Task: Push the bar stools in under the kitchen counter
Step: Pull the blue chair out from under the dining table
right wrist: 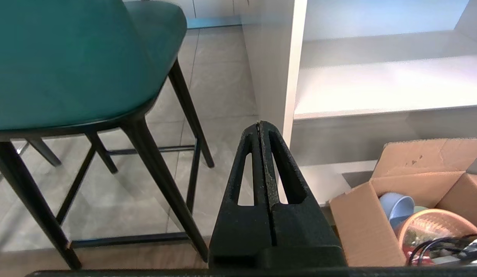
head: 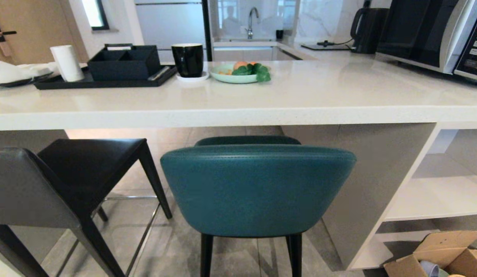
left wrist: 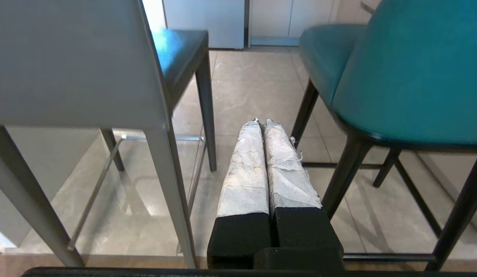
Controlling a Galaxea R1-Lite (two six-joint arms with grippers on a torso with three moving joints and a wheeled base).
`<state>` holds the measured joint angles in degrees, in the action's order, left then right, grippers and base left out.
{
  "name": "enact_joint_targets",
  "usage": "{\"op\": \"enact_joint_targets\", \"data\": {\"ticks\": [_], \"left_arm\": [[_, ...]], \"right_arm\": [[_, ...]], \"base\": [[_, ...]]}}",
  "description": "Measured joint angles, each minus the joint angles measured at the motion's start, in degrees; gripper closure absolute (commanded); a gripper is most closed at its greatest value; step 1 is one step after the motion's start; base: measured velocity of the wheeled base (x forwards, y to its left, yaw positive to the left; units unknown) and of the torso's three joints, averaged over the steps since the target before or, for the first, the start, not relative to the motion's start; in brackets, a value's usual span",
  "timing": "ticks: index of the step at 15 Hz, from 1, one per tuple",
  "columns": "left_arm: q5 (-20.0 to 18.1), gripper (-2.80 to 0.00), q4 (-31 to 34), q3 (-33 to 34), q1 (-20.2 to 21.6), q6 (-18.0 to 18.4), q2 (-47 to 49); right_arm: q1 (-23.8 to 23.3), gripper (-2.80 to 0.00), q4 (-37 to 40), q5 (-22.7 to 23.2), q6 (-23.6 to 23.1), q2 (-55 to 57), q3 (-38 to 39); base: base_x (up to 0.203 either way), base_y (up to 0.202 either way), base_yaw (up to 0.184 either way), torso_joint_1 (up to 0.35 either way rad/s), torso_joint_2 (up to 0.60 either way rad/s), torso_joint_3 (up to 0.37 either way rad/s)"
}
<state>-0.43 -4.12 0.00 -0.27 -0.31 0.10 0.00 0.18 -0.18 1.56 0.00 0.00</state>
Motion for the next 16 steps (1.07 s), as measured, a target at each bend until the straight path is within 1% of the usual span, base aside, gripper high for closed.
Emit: {"op": "enact_joint_targets", "data": {"ticks": [4, 12, 13, 15, 16], "left_arm": [[0.0, 0.0, 0.0, 0.0, 0.0, 0.0, 0.0], [-0.1, 0.0, 0.0, 0.0, 0.0, 0.3, 0.0], [-0.6, 0.0, 0.0, 0.0, 0.1, 1.3, 0.0], [-1.9, 0.0, 0.3, 0.0, 0.1, 4.4, 0.2], [-2.7, 0.0, 0.3, -0.8, 0.2, 4.1, 0.8]], "right_arm": [[0.0, 0.0, 0.0, 0.0, 0.0, 0.0, 0.0], [0.0, 0.0, 0.0, 0.0, -0.1, 0.0, 0.0], [0.0, 0.0, 0.3, 0.1, -0.6, 0.1, -0.1], [0.0, 0.0, 2.9, 0.6, -4.6, 1.0, -1.3], [0.0, 0.0, 3.7, 0.9, -5.3, 2.4, -3.2]], "base": [[0.0, 0.0, 0.0, -0.017, 0.07, 0.051], [0.0, 0.0, 0.0, 0.0, 0.0, 0.0], [0.0, 0.0, 0.0, 0.0, 0.0, 0.0], [0.0, 0.0, 0.0, 0.0, 0.0, 0.0], [0.0, 0.0, 0.0, 0.0, 0.0, 0.0]]}}
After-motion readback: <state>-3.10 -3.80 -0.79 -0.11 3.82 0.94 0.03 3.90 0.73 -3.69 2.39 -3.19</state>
